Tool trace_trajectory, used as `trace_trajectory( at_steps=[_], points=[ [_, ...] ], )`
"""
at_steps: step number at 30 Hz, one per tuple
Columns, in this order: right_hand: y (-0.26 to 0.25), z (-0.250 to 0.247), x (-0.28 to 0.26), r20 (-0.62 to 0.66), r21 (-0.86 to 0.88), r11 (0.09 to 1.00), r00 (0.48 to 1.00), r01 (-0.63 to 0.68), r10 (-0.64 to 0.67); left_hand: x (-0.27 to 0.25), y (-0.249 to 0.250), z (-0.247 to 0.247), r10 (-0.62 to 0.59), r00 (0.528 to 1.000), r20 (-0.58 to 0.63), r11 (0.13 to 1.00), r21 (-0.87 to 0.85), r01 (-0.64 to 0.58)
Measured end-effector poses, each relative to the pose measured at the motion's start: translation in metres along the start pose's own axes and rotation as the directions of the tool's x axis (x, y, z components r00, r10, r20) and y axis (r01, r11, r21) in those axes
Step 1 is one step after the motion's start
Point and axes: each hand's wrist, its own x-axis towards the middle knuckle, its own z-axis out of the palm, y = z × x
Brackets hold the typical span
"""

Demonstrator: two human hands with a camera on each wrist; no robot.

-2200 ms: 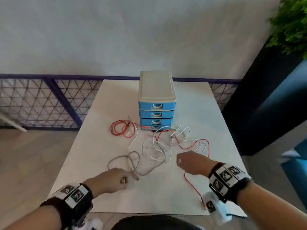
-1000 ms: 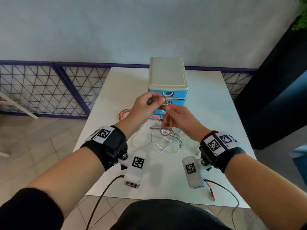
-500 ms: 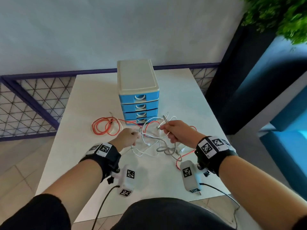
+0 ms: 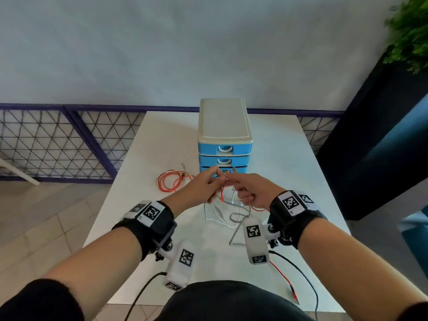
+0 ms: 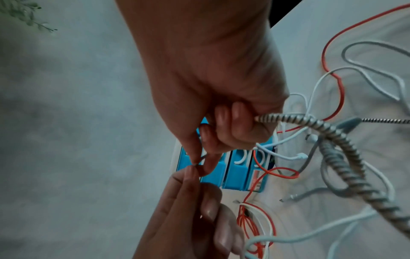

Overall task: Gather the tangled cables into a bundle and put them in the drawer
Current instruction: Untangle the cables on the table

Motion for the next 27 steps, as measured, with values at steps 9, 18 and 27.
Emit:
trace_trajectory(
  at_steps=[9,18,27],
  points=[
    [-0.008,0.007,0.011,0.040,0.161,0.980,0.993,-0.117,0.112,-0.010,-0.007,-0.004,0.096,0.995,-0.037,0.995,-0.008,-0.096],
    [-0.002,-0.012,0.021,-0.043,0.315,0.949,0.998,-0.036,0.052,-0.024,-0.017,-0.027,-0.013,0.985,0.175,0.995,0.098,-0.004],
    [-0.006,-0.044,0.023,-0.402,0.013,0.998,0.915,0.057,-0.048,-0.008,-0.008,-0.064,-0.257,0.955,0.150,0.868,0.470,0.160]
  ],
)
